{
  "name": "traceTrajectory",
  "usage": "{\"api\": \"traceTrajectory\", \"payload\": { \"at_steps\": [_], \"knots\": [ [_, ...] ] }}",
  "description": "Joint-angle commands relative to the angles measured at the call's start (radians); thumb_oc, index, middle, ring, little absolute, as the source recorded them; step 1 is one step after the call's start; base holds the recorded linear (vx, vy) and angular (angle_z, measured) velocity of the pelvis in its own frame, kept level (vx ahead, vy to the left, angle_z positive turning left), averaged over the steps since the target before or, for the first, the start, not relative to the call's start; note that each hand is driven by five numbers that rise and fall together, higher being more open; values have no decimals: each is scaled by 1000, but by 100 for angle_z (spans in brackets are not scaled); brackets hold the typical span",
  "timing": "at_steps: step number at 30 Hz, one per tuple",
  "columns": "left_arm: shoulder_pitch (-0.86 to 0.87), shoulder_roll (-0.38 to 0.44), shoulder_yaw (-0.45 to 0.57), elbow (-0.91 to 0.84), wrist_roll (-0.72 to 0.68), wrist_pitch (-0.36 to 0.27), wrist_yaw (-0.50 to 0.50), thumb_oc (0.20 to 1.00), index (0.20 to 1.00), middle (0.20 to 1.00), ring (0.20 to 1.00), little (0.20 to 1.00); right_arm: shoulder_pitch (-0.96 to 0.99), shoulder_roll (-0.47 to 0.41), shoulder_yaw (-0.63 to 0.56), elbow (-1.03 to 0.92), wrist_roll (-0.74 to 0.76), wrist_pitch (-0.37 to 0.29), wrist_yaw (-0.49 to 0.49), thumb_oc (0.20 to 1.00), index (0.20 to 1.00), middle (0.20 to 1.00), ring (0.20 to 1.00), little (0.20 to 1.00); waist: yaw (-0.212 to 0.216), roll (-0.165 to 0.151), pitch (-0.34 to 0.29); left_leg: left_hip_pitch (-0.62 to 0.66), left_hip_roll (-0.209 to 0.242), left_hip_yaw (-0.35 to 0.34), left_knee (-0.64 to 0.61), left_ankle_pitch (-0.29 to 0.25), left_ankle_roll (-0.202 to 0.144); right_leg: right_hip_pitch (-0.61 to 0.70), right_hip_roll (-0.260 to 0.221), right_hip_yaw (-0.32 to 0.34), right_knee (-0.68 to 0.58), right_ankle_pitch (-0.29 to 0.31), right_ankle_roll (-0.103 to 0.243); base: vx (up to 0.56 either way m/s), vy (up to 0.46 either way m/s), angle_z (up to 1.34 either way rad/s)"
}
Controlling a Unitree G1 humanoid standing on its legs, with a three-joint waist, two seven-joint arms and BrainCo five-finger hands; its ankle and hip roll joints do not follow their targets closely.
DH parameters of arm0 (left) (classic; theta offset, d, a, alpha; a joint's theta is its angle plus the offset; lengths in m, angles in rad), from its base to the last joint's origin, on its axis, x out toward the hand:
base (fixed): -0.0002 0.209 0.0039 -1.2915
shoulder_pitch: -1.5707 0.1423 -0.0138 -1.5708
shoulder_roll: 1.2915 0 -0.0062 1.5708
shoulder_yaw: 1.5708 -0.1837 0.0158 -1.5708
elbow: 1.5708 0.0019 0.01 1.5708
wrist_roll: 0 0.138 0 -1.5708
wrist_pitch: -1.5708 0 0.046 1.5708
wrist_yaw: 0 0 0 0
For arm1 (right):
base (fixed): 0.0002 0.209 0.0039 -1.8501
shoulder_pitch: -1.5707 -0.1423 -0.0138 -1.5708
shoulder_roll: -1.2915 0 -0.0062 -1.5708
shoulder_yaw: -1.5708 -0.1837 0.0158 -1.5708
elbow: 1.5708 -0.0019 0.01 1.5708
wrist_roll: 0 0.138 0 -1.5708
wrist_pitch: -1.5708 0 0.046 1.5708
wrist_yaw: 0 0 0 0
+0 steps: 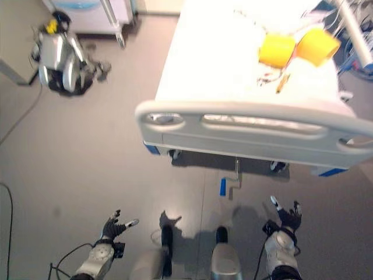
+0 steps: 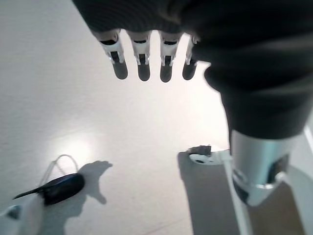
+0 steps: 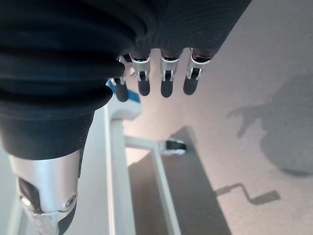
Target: Raise the hospital bed
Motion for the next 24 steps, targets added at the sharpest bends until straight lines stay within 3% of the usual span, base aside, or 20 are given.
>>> {"api": "traceTrajectory", "payload": {
  "at_steps": [1,5,12,24],
  "knots": [
    [-8,5,5,15,42,-18,-17,1000,1000,1000,1000,1000,-18,-19,13,-29,28,13,45,1000,1000,1000,1000,1000,4,-12,-26,-5,-11,-10,31,-32,-30,-68,-13,-3,40,82,71,43,28,-7],
    [6,-9,20,51,47,-17,-30,1000,1000,1000,1000,1000,19,9,75,89,-34,69,104,1000,1000,1000,1000,1000,13,-25,-101,53,-11,-2,-15,-34,-30,-11,-16,-9,-3,90,77,42,17,-4],
    [-4,-22,9,123,111,-8,-63,1000,1000,1000,1000,1000,73,20,109,271,-124,126,160,1000,1000,1000,1000,1000,33,-31,-162,109,-13,-22,-36,-40,-23,60,-19,-28,-24,79,74,35,11,7],
    [7,-46,16,183,135,3,-79,1000,1000,1000,1000,1000,89,34,119,286,-120,128,181,1000,1000,1000,1000,1000,32,-37,-184,129,-9,-22,-25,-56,-12,80,-17,-18,-17,68,68,8,2,2]
  ]
}}
